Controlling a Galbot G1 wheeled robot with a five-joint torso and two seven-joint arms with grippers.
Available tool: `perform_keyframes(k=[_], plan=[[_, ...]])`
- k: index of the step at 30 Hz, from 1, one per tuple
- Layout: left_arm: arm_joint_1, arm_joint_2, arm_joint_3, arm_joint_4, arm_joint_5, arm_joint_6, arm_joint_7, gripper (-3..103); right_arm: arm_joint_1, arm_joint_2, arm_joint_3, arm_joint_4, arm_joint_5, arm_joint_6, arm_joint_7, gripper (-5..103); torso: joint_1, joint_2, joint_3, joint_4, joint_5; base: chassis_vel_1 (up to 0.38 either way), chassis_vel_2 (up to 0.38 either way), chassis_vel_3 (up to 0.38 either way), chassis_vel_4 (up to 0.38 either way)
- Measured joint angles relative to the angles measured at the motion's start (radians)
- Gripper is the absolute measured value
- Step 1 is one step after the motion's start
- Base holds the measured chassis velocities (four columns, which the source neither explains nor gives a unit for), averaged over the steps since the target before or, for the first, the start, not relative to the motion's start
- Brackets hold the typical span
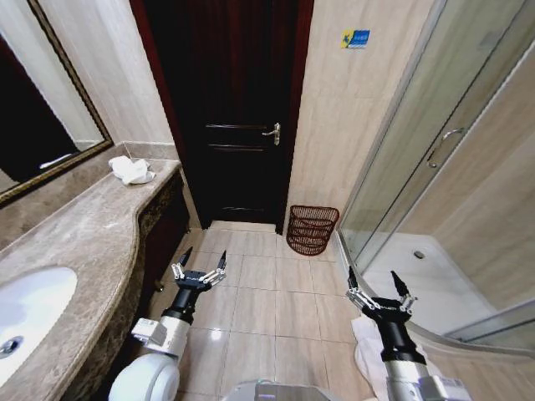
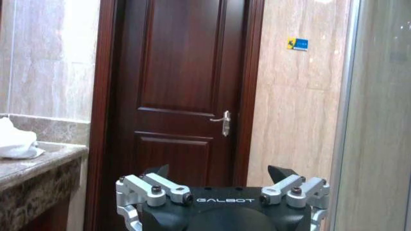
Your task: Discard the used towel into the hamper.
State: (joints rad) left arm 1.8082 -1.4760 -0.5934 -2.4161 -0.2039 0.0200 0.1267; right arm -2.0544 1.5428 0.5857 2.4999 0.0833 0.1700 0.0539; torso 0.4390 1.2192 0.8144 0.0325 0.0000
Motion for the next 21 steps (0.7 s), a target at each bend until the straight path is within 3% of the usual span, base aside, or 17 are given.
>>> perform_keyframes(k=[21], plan=[[0.000, 0.000, 0.000, 0.000, 0.000, 0.000, 0.000, 100, 0.000, 0.000, 0.000, 0.000, 0.000, 0.000, 0.000, 100, 0.000, 0.000, 0.000, 0.0000, 0.0000, 0.000, 0.000, 0.000, 0.000]])
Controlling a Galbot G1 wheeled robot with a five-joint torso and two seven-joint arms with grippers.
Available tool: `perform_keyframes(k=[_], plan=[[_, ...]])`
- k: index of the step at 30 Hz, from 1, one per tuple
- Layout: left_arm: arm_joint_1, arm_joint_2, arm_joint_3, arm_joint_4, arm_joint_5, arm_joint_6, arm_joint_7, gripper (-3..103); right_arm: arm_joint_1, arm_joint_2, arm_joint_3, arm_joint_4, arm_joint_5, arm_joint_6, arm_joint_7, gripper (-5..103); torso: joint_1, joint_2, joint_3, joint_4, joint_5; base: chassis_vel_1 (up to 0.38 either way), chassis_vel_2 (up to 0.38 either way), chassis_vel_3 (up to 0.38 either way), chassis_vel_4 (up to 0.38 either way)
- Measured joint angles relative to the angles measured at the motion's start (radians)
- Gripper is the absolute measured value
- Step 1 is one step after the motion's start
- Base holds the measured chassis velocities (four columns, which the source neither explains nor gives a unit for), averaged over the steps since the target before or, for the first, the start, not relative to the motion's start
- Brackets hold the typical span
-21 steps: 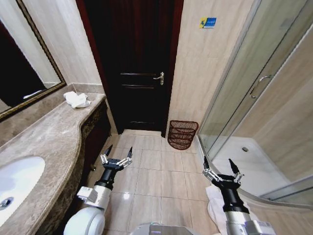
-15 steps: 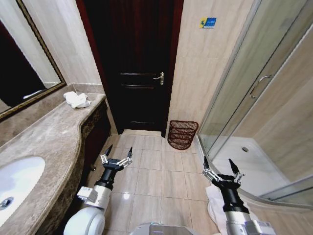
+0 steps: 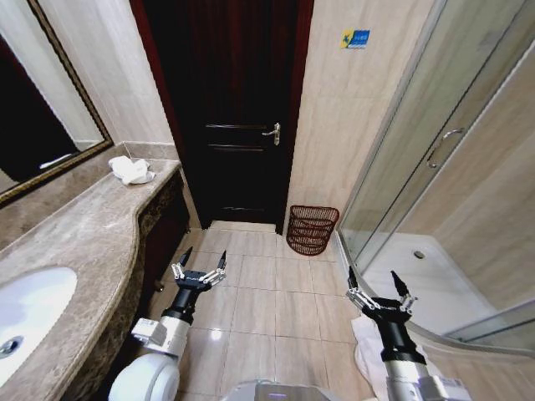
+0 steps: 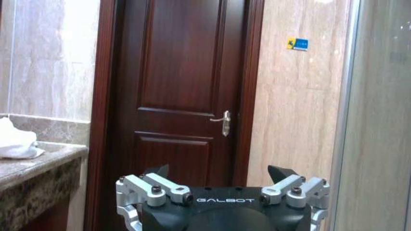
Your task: Discard the used towel into the hamper.
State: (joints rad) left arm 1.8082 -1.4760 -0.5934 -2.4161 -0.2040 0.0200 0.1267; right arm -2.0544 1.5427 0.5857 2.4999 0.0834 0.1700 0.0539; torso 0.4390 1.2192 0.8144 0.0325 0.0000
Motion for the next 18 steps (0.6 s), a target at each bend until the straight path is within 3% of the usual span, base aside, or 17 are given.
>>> perform_keyframes(k=[18], plan=[[0.000, 0.000, 0.000, 0.000, 0.000, 0.000, 0.000, 100, 0.001, 0.000, 0.001, 0.000, 0.000, 0.000, 0.000, 100, 0.000, 0.000, 0.000, -0.0001, 0.0000, 0.000, 0.000, 0.000, 0.000]])
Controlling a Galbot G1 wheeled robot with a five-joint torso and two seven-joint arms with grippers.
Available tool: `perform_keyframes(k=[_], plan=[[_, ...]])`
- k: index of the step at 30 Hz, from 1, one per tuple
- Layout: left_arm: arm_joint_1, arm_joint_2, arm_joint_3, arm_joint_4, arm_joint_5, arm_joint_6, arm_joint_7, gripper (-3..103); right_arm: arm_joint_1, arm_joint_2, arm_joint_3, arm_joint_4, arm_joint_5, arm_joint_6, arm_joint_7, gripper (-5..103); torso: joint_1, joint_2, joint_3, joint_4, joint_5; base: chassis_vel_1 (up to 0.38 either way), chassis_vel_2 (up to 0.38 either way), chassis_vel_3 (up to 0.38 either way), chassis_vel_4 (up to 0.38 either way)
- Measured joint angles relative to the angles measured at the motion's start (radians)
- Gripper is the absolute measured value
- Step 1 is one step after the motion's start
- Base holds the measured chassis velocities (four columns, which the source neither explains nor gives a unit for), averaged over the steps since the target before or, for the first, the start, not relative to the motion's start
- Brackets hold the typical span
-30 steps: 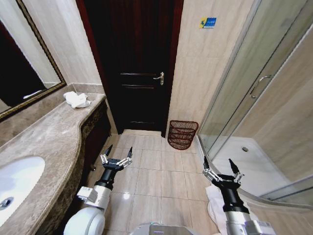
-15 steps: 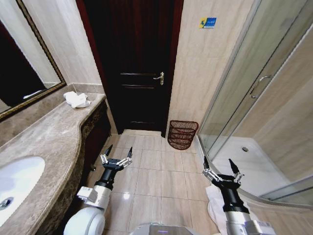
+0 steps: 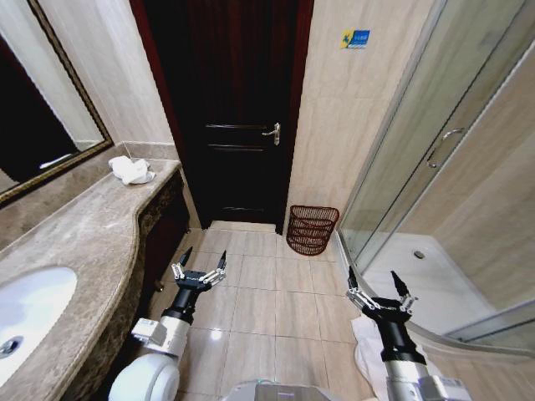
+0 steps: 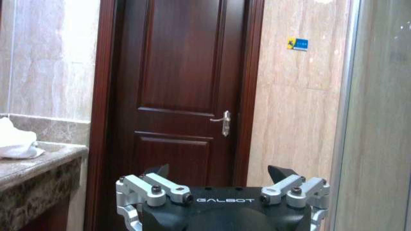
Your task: Discard the used towel into the hamper.
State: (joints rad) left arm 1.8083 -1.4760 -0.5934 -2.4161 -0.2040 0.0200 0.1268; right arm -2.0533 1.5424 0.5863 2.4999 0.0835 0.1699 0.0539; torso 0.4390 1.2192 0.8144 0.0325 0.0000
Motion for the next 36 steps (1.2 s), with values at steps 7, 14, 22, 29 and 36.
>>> perform_keyframes(k=[7, 14, 22, 29, 36], plan=[[-0.056, -0.002, -0.033, -0.009, -0.009, 0.028, -0.032, 100, 0.071, -0.018, 0.037, -0.006, 0.026, -0.028, -0.016, 100, 0.000, 0.000, 0.000, 0.0001, 0.0000, 0.000, 0.000, 0.000, 0.000], [-0.235, -0.015, -0.117, -0.039, -0.001, 0.080, -0.093, 100, 0.265, -0.067, 0.140, -0.028, 0.105, -0.108, -0.069, 100, 0.000, 0.000, 0.000, 0.0000, -0.0001, 0.000, 0.000, 0.000, 0.000], [-0.199, -0.075, -0.089, -0.055, 0.027, 0.051, -0.059, 100, 0.487, -0.123, 0.257, -0.052, 0.194, -0.200, -0.129, 100, 0.000, 0.000, 0.000, -0.0001, 0.0003, 0.000, 0.000, 0.000, 0.000], [-0.090, -0.085, -0.105, -0.044, 0.019, 0.045, -0.122, 100, 0.548, -0.116, 0.266, -0.080, 0.192, -0.274, -0.151, 100, 0.000, 0.000, 0.000, 0.0003, -0.0003, 0.000, 0.000, 0.000, 0.000], [-0.165, -0.065, -0.075, 0.078, -0.029, 0.050, -0.160, 98, 0.493, -0.101, 0.243, -0.070, 0.178, -0.317, -0.124, 100, 0.000, 0.000, 0.000, 0.0000, 0.0002, 0.000, 0.000, 0.000, 0.000]])
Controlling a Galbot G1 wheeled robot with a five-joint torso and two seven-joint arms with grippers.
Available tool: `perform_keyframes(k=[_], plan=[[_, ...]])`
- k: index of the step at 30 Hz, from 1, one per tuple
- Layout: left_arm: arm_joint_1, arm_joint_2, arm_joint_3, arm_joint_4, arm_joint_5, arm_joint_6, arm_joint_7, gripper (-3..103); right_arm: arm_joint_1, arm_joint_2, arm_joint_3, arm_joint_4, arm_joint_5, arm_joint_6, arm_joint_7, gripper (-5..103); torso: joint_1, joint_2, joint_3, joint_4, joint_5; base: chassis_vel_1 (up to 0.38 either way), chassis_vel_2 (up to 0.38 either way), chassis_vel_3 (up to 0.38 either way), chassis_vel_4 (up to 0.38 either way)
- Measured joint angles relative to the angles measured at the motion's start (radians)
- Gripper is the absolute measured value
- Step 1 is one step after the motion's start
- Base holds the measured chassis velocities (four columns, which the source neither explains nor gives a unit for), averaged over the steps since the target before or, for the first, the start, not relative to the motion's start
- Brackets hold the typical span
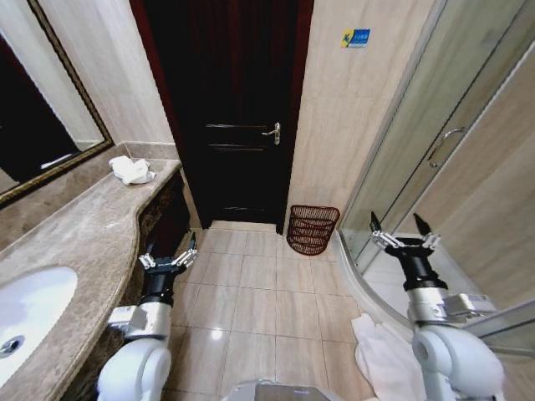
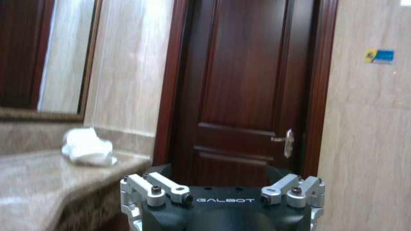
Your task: Discard the used towel into the hamper.
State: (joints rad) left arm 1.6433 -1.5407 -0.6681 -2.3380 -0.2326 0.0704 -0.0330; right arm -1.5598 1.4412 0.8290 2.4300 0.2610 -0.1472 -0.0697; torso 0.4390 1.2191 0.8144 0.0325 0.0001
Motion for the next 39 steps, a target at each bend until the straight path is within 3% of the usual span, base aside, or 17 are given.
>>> perform_keyframes(k=[5, 8, 11, 13, 16, 22, 39], plan=[[-0.022, -0.015, 0.045, 0.057, 0.035, -0.039, 0.000, 98, -0.030, 0.019, -0.014, -0.064, -0.049, 0.151, 0.008, 100, 0.000, 0.000, 0.000, 0.0001, 0.0001, 0.000, 0.000, 0.000, 0.000], [-0.035, -0.017, 0.049, 0.051, 0.076, -0.056, 0.004, 98, -0.027, 0.027, -0.040, -0.091, -0.066, 0.196, 0.005, 100, 0.000, 0.000, 0.000, 0.0000, -0.0001, 0.000, 0.000, 0.000, 0.000], [-0.037, -0.016, 0.043, 0.041, 0.114, -0.069, 0.012, 98, -0.022, 0.034, -0.060, -0.101, -0.069, 0.202, 0.003, 100, 0.000, 0.000, 0.000, 0.0000, -0.0001, 0.000, 0.000, 0.000, 0.000], [-0.034, -0.003, 0.024, 0.056, 0.227, -0.125, 0.027, 98, -0.011, 0.046, -0.078, -0.125, -0.076, 0.201, -0.023, 100, 0.000, 0.000, 0.000, 0.0001, 0.0000, 0.000, 0.000, 0.000, 0.000], [-0.014, 0.010, 0.025, 0.081, 0.279, -0.169, 0.043, 98, -0.005, 0.057, -0.097, -0.146, -0.077, 0.200, -0.046, 100, 0.000, 0.000, 0.000, 0.0001, -0.0002, 0.000, 0.000, 0.000, 0.000], [-0.008, 0.006, 0.037, 0.088, 0.273, -0.179, 0.044, 98, 0.006, 0.074, -0.114, -0.167, -0.074, 0.199, -0.066, 100, 0.000, 0.000, 0.000, 0.0001, -0.0003, 0.000, 0.000, 0.000, 0.000], [-0.018, 0.003, 0.031, 0.067, 0.156, -0.181, 0.034, 98, -0.016, 0.112, -0.155, -0.153, -0.078, 0.222, -0.082, 100, 0.000, 0.000, 0.000, 0.0001, -0.0001, -0.020, 0.019, 0.020, -0.020]])
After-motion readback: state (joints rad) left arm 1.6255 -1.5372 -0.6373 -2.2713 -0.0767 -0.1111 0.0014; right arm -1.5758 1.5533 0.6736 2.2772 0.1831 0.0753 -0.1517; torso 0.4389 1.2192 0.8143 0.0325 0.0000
